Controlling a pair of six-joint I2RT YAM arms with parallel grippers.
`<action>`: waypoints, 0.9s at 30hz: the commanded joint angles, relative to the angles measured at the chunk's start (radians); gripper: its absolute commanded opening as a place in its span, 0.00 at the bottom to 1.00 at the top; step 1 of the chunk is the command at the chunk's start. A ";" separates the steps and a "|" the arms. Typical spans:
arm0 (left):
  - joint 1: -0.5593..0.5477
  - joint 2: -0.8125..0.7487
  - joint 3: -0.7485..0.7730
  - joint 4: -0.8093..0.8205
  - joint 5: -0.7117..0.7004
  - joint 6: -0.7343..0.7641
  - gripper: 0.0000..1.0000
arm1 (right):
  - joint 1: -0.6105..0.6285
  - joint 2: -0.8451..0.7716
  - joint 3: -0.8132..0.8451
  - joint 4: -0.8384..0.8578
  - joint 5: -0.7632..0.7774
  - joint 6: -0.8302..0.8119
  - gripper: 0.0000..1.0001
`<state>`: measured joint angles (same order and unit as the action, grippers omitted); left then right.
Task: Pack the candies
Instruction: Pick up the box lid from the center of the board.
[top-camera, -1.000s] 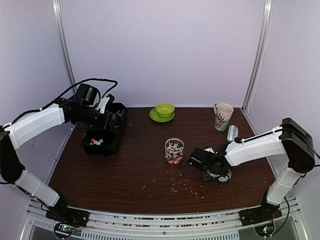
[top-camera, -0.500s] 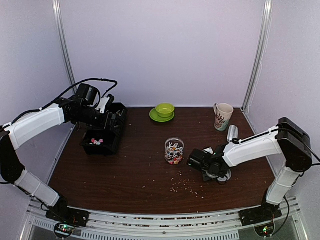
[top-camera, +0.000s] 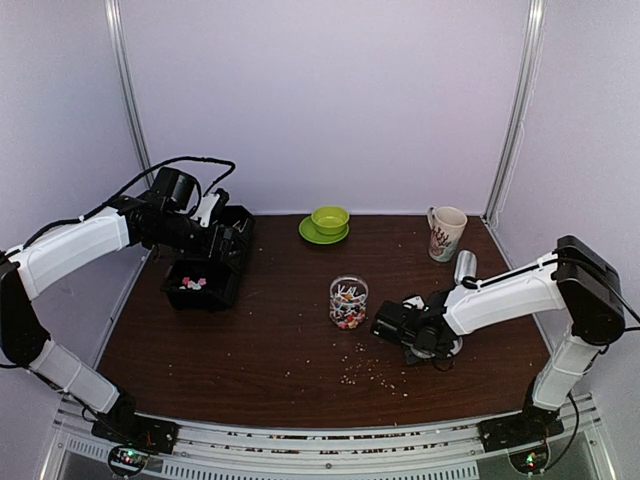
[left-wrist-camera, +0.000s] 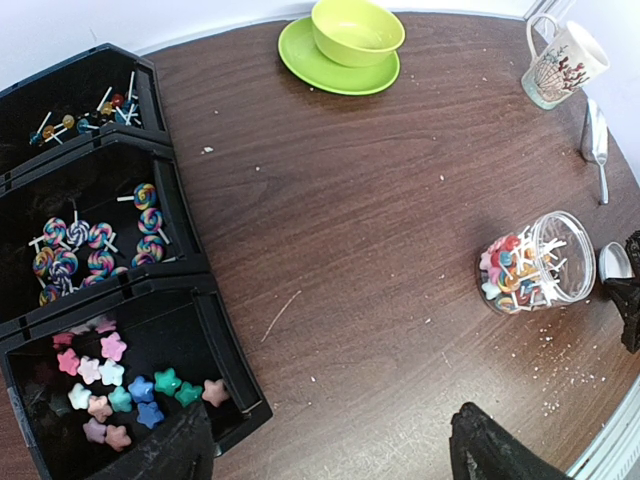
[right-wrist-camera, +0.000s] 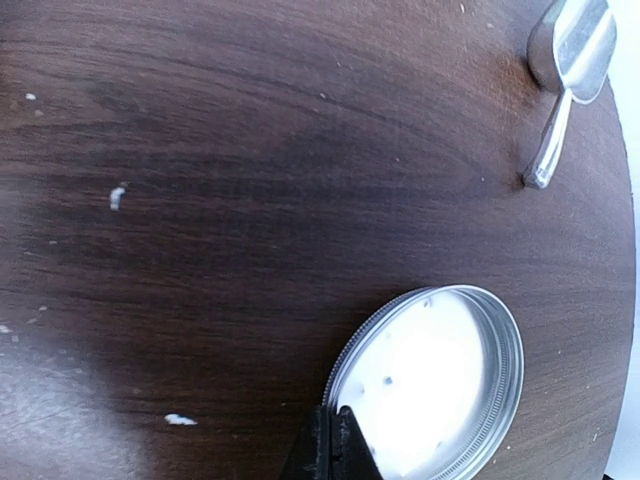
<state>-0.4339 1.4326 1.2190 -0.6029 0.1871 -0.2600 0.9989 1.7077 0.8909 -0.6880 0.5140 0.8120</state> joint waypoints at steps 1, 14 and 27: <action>-0.004 -0.002 0.011 0.019 0.015 0.005 0.84 | 0.037 -0.031 0.067 -0.076 0.064 0.012 0.00; -0.004 -0.003 0.011 0.019 0.020 0.005 0.84 | 0.084 -0.320 0.203 -0.098 0.061 -0.117 0.00; -0.004 -0.006 0.011 0.022 0.023 0.005 0.84 | 0.020 -0.462 0.179 0.409 -0.512 -0.274 0.00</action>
<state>-0.4339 1.4326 1.2190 -0.6029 0.1993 -0.2600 1.0222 1.2140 1.0725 -0.4774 0.2474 0.5800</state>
